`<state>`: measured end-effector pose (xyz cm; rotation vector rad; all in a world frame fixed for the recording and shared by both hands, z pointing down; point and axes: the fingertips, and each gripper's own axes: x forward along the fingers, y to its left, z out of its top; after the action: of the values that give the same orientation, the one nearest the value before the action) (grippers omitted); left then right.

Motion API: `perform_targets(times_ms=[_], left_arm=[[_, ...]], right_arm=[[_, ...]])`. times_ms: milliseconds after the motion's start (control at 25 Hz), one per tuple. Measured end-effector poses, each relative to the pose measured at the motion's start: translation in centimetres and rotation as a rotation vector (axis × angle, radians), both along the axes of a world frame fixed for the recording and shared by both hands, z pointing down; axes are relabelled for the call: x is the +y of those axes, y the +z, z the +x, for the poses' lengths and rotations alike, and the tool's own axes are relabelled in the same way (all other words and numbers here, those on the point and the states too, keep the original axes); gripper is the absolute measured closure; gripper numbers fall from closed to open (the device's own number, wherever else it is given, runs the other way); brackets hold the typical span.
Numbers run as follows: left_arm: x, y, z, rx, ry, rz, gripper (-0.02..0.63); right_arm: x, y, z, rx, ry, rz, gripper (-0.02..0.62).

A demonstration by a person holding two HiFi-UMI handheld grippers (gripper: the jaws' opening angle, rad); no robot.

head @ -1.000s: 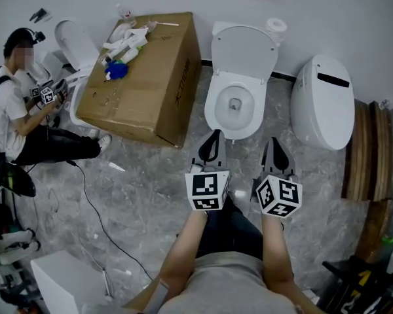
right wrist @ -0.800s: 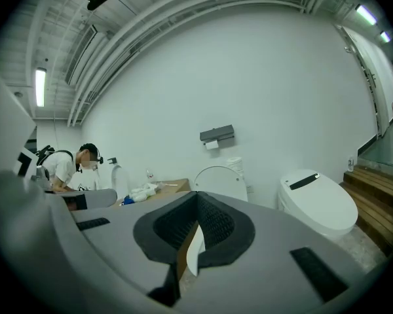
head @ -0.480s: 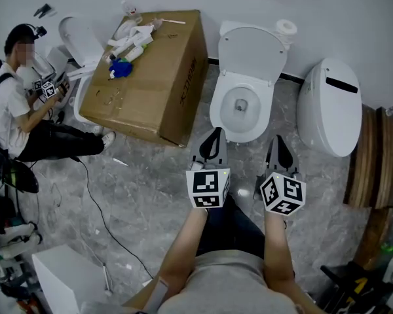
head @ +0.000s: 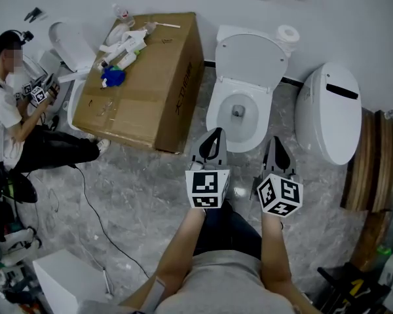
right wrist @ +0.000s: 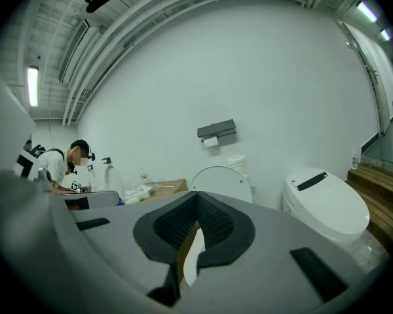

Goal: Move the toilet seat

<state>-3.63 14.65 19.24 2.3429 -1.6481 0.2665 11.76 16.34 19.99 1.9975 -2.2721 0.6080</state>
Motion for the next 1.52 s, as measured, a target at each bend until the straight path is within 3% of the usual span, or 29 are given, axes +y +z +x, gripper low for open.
perform_targets(times_ms=[680, 1520], left_arm=[[-9.8, 4.5, -2.5, 0.001, 0.051, -0.116, 0.589], [-12.9, 11.3, -4.3, 0.026, 0.033, -0.263, 0.590]], right_arm=[[-9.6, 3.6, -1.5, 0.017, 0.053, -0.087, 0.581], [-13.0, 8.7, -1.1, 0.049, 0.074, -0.206, 0.581]])
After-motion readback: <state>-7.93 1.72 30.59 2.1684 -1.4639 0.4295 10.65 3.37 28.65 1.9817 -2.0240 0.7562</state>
